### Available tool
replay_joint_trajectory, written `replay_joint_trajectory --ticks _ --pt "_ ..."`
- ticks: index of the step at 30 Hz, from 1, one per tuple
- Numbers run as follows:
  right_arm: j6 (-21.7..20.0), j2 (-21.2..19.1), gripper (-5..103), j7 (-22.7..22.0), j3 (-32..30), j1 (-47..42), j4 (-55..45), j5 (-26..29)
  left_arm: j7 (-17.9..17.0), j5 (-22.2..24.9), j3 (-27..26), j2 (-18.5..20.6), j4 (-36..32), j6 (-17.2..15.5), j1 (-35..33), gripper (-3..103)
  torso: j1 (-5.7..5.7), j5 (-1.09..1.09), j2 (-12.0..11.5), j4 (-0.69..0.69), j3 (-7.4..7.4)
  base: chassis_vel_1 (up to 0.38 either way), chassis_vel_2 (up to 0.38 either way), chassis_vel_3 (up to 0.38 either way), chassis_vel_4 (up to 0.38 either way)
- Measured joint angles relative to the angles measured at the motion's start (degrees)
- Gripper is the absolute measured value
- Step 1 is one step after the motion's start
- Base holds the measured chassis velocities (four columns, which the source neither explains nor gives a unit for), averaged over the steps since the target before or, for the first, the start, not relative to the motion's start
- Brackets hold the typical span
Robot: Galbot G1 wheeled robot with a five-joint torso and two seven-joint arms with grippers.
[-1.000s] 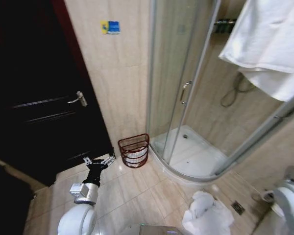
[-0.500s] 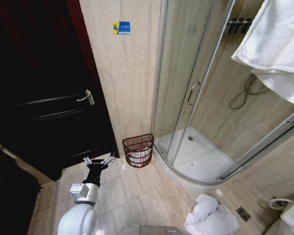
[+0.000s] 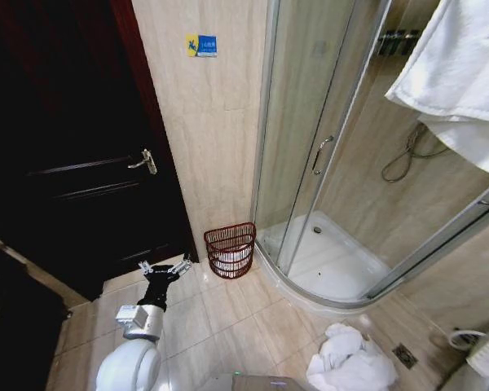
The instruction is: Discard the used towel into the hamper.
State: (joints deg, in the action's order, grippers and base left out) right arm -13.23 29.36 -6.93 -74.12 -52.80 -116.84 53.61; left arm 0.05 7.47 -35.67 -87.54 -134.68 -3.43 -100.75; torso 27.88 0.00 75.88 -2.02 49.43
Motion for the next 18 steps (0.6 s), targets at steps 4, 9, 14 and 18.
replay_joint_trajectory --ticks 4,9,14,18 --pt "0.43 -1.35 100 1.28 7.99 11.15 4.28 -1.66 0.00 0.00 0.00 0.00 0.00 0.00 0.00 100 0.00 -0.01 0.00 -0.04 0.00 0.000 0.000 0.000 0.000" --pt "-0.69 -1.54 100 1.54 10.60 16.05 5.99 -1.96 0.00 0.00 0.00 0.00 0.00 0.00 0.00 100 0.00 -0.03 0.00 -0.02 0.00 0.000 0.000 0.000 0.000" --pt "-0.11 3.04 100 2.71 9.60 15.66 8.47 -6.12 0.00 0.00 -0.01 0.01 0.00 0.00 0.00 100 -0.01 0.02 0.00 0.00 -0.01 0.000 0.000 0.000 0.000" --pt "3.90 8.58 100 4.52 10.23 12.94 11.61 -12.61 0.00 0.00 -0.01 0.00 0.00 0.00 0.00 100 -0.01 0.05 0.00 0.00 0.00 0.000 0.000 0.000 0.000"
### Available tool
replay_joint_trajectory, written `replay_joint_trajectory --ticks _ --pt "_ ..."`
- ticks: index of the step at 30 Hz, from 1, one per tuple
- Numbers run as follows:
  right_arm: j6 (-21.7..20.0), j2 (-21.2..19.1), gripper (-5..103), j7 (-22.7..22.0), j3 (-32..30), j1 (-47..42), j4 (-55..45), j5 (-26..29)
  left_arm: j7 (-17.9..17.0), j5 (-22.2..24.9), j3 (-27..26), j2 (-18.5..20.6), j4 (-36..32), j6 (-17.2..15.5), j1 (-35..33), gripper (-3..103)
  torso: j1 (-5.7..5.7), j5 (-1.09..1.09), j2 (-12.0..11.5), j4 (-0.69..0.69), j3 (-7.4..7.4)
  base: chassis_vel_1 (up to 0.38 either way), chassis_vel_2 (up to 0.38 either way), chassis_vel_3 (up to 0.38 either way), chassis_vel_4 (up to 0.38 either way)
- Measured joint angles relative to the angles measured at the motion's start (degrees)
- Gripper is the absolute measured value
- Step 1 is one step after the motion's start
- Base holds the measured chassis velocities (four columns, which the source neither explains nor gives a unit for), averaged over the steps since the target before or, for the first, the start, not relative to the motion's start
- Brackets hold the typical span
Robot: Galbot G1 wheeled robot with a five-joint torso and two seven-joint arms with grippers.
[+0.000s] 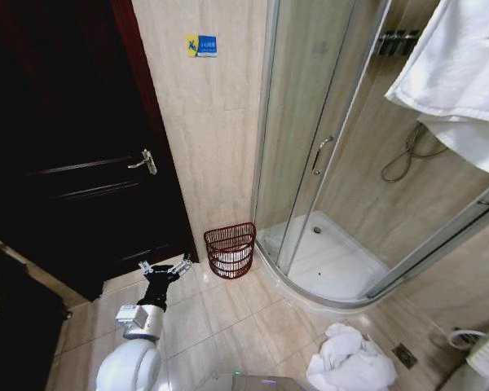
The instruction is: Discard the used towel into the hamper.
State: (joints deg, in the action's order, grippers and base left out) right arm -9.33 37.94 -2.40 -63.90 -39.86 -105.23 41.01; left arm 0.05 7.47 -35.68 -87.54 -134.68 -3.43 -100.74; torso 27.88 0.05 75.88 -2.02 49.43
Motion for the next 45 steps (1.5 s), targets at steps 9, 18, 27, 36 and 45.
replay_joint_trajectory --ticks 9,18,27,36,45 --pt "2.61 9.32 100 -0.30 4.29 0.45 -3.55 -8.90 0.00 0.00 0.00 0.00 -0.01 0.00 0.00 100 0.00 -0.04 0.00 0.02 0.00 0.000 0.000 0.000 0.000" --pt "-0.18 14.20 100 -1.42 15.98 17.62 -1.40 -7.60 0.00 0.00 0.00 -0.01 -0.01 0.00 0.00 100 0.01 -0.07 0.00 -0.01 0.00 0.000 0.000 0.000 0.000" --pt "-4.72 18.50 100 -4.76 24.55 29.10 -3.31 -11.17 0.00 0.00 0.00 0.00 -0.01 0.00 0.00 100 0.01 -0.05 0.00 -0.01 0.00 0.000 0.000 0.000 0.000" --pt "-4.69 12.62 100 -3.42 29.95 38.84 4.22 -14.88 0.00 0.00 0.00 0.00 -0.01 0.00 0.00 100 0.01 -0.03 0.01 0.00 0.00 0.000 0.000 0.000 0.000" --pt "-5.41 6.48 100 -3.45 40.08 53.11 15.21 -9.25 0.00 0.00 0.00 0.00 -0.01 0.00 0.00 100 0.00 -0.05 0.01 -0.01 0.00 0.000 0.000 0.000 0.000"
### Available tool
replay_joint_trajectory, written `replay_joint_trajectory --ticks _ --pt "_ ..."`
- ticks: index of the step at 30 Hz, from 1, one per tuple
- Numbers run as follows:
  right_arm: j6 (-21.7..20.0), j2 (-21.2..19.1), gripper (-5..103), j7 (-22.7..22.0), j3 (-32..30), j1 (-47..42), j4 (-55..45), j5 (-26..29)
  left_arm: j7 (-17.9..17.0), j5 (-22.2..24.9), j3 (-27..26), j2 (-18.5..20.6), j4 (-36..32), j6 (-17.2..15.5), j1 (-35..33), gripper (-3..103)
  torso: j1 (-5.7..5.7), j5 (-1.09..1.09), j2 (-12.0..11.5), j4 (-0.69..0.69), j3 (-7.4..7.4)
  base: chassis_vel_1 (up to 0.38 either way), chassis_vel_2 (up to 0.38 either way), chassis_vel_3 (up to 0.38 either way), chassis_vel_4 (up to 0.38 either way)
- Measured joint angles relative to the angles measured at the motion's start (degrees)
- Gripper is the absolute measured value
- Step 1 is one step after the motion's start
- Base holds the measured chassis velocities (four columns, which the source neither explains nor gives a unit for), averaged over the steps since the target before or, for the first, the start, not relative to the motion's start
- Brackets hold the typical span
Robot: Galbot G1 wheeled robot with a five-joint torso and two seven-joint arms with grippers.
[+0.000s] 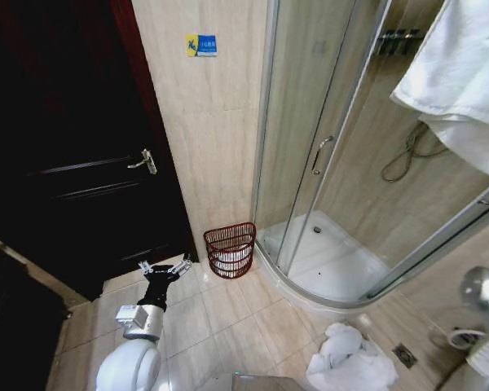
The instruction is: Discard the used towel into the hamper.
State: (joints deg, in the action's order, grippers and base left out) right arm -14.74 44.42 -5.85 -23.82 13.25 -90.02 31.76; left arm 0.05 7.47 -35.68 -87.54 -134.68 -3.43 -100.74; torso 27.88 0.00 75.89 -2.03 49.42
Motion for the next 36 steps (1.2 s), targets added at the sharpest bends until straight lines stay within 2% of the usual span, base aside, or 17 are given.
replay_joint_trajectory --ticks 6,9,14,22,27,28,31,32,34,36 --pt "0.22 -0.42 100 0.08 5.29 5.10 3.64 -0.11 0.00 0.00 0.00 0.00 0.00 0.00 0.00 100 0.00 0.00 0.00 -0.01 0.00 0.000 0.000 0.000 0.000" --pt "0.34 1.05 100 0.03 7.44 9.26 6.62 -2.05 0.00 0.00 0.00 0.00 0.00 0.00 0.00 100 0.00 0.00 0.00 -0.01 0.00 0.000 0.000 0.000 0.000" --pt "0.26 2.80 100 0.17 8.81 12.90 10.00 -3.69 0.00 0.00 0.00 0.00 0.00 0.00 0.00 100 0.00 0.00 0.00 -0.01 0.01 0.000 0.000 0.000 0.000" --pt "0.99 6.15 100 1.99 12.22 22.76 19.31 -9.96 0.00 0.00 0.00 0.00 0.00 0.00 0.00 100 0.00 -0.01 0.00 0.00 0.00 0.000 0.000 0.000 0.000" --pt "1.21 6.57 100 3.37 13.23 25.04 21.93 -10.89 0.00 0.00 0.00 0.00 0.00 0.00 0.00 100 0.00 -0.01 0.00 -0.01 0.00 0.000 0.000 0.000 0.000" --pt "1.21 6.48 103 3.55 13.35 25.22 22.20 -10.92 0.00 0.00 0.00 0.00 0.00 0.00 0.00 100 0.00 0.00 0.00 -0.01 0.00 0.000 0.000 0.000 0.000" --pt "0.92 5.54 89 3.65 13.57 25.22 22.30 -10.93 0.00 0.00 0.00 0.00 0.00 0.00 0.00 100 0.00 0.01 0.00 0.00 0.00 0.000 0.000 0.000 0.000" --pt "0.92 5.54 89 3.65 13.57 25.22 22.30 -10.93 0.00 0.00 0.00 0.00 0.00 0.00 0.00 100 0.00 0.01 0.00 0.00 0.00 0.000 0.000 0.000 0.000" --pt "0.57 4.49 79 3.62 13.30 24.23 21.60 -10.73 0.00 0.00 0.00 0.00 0.00 0.00 -0.01 100 0.00 0.00 0.00 0.00 0.00 0.000 0.000 0.000 0.000" --pt "0.46 4.05 79 3.61 13.07 23.63 21.16 -10.48 0.00 0.00 0.00 0.00 0.00 0.00 -0.01 100 0.00 0.01 0.00 0.00 0.00 0.000 0.000 0.000 0.000"
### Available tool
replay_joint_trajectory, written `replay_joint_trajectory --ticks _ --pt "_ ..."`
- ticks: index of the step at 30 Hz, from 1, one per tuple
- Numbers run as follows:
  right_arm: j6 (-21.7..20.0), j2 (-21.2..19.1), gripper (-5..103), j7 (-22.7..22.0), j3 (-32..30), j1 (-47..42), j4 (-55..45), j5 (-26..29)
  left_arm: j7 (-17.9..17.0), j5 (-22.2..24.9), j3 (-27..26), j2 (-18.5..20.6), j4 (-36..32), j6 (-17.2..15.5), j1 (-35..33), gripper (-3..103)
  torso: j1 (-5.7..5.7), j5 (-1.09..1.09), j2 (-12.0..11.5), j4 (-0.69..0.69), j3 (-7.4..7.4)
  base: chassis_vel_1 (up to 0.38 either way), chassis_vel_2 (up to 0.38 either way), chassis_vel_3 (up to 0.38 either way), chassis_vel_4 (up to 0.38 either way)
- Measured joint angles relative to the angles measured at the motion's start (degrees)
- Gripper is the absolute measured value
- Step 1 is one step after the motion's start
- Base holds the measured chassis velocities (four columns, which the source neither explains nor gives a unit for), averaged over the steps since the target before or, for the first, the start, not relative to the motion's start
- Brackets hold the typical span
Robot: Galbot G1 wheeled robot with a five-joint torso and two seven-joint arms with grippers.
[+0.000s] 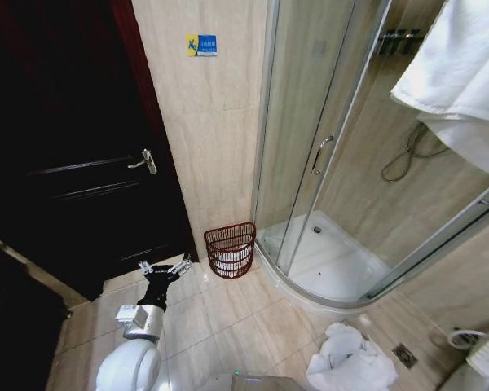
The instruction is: Discard the used towel into the hamper.
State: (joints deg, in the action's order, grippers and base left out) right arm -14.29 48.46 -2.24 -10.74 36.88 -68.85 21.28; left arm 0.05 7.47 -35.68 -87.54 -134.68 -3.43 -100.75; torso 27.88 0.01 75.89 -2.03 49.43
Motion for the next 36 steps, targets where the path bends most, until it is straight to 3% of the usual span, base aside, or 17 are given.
replay_joint_trajectory --ticks 11,16,19,29,31,36 --pt "-0.59 -2.41 29 1.07 0.21 -0.28 -1.02 2.61 0.00 0.00 0.00 0.00 0.00 0.00 0.00 100 0.00 -0.02 0.00 0.00 0.00 0.000 0.000 0.000 0.000" --pt "-0.88 -2.67 19 1.19 0.14 -0.21 -0.91 4.03 0.00 0.00 0.00 0.00 0.00 0.00 0.00 100 0.00 -0.02 0.00 -0.01 0.00 0.000 0.000 0.000 0.000" --pt "-1.47 -3.46 5 0.99 -0.39 -0.93 -1.71 6.19 0.00 0.00 0.00 0.00 0.00 0.00 0.00 100 0.00 -0.03 0.00 -0.02 0.00 0.000 0.000 0.000 0.000" --pt "-1.42 -7.96 4 0.06 -7.27 -10.90 -8.61 10.08 0.00 0.00 0.00 -0.01 0.00 0.00 0.00 100 0.00 -0.06 0.00 -0.04 0.00 0.000 0.000 0.000 0.000" --pt "-2.48 -10.95 4 -0.70 -10.45 -16.20 -14.00 12.51 -0.01 0.00 -0.01 0.00 0.00 0.00 0.00 100 0.00 0.02 0.00 -0.01 0.00 0.000 0.000 0.000 0.000" --pt "-3.67 -14.19 4 -1.53 -13.50 -21.38 -20.32 15.56 0.00 0.00 0.00 0.00 0.00 0.00 0.00 100 0.00 0.02 0.00 0.01 0.00 0.000 0.000 0.000 0.000"
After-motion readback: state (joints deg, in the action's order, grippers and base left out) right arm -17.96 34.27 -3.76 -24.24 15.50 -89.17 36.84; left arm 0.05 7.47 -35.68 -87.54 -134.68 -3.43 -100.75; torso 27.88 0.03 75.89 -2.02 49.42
